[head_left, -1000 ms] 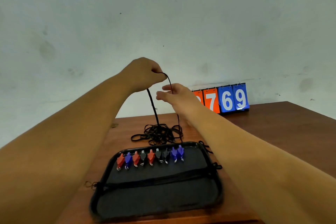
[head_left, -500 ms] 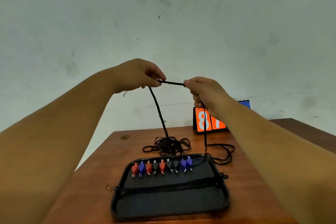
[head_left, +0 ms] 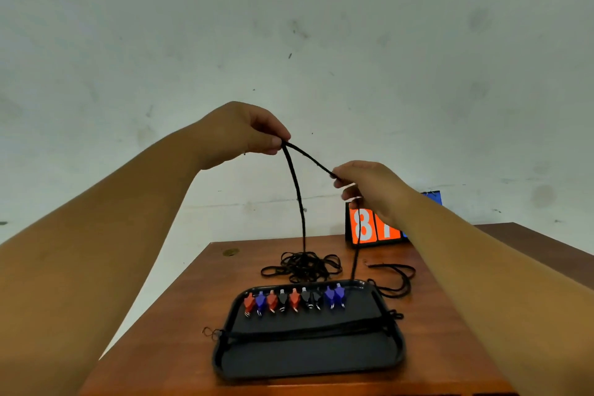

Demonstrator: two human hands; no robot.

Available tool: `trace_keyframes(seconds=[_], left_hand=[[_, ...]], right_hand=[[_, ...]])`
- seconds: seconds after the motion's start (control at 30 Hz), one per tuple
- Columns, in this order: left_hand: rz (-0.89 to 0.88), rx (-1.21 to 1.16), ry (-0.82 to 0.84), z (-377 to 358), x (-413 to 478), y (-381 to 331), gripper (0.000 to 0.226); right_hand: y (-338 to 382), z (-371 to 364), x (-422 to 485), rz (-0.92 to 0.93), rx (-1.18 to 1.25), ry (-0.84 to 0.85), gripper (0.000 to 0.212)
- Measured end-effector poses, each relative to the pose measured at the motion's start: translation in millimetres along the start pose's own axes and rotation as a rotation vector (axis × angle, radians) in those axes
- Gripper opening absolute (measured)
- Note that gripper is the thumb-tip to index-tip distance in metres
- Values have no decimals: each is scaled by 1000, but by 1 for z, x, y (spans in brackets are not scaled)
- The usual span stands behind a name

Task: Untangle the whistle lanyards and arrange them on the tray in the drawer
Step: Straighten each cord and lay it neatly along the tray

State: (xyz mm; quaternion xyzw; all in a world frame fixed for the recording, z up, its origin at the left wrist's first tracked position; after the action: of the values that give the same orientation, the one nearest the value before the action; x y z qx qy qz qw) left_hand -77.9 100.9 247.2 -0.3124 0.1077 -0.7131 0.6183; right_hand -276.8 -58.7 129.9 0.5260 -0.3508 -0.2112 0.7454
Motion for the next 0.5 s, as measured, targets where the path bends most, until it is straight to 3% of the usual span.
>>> trace_keyframes(seconds=[0.17, 0.33, 0.5], left_hand=[[-18, 21, -4, -4, -8, -12, 12], [-8, 98, 1, -7, -10, -15, 10], [4, 135, 9, -7, -14, -6, 7]], right_hand=[[18, -29, -8, 72, -94, 111, 28], [39, -65, -14, 160, -11, 204, 30], [42, -83, -16, 175, 71, 169, 20]])
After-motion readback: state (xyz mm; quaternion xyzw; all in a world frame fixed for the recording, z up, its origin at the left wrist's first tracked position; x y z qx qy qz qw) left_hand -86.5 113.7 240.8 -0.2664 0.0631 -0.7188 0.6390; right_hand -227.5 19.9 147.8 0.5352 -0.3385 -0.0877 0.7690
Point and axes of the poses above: each hand's wrist, its own x-axis towards the middle knuckle, its own z-axis out of the back of the hand, y = z × x, the point moved 5 cm from there along x, towards the middle knuckle, and after that the axes turned 13 degrees about y, right-handed, at the moved point
